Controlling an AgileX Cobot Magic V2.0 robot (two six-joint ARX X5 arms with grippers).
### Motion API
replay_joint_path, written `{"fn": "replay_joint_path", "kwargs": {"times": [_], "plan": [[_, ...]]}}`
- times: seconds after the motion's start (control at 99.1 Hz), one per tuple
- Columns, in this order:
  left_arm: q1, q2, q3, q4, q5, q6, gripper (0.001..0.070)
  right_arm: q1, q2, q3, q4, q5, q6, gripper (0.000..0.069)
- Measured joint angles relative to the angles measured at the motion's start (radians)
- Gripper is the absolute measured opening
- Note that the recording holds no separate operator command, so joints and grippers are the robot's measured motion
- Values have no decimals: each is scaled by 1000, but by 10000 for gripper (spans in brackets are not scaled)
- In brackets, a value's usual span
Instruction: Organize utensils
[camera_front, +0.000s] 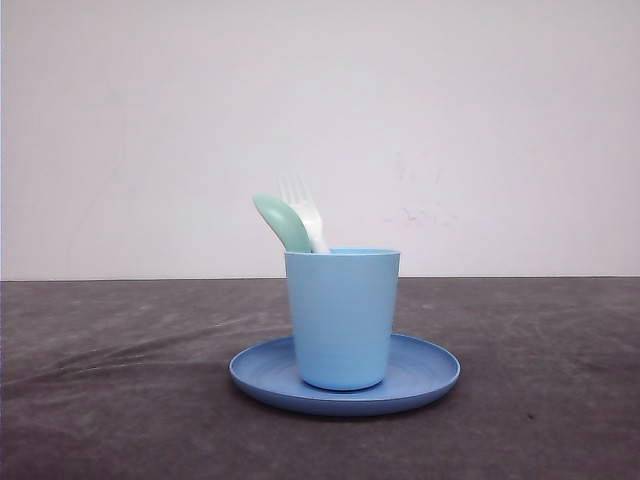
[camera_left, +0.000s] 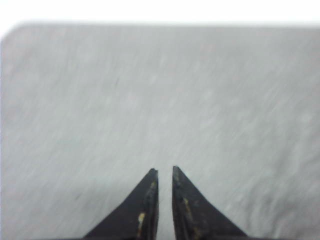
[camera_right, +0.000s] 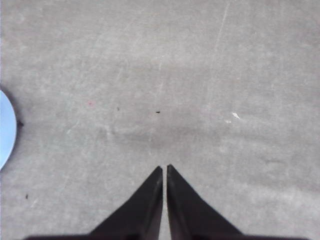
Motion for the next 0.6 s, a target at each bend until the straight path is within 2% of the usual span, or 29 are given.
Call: {"fn": "replay_joint_path", "kwargs": {"times": [0.161,0.293,0.383,0.474,0.595], "plan": [[14,-201,-220,112,3,-8,24,0,0,0,1,0,0,11],[14,-334,-352,122,6,-19,24,0,0,0,2,0,0,11],[14,-388,-408,130,7,-22,24,0,0,0,2,0,0,11],[14,-389,-430,187,17,-24,23,0,0,0,2,0,0,11],[14,-388,-431,188,26,-24,22,0,0,0,2,0,0,11]]}}
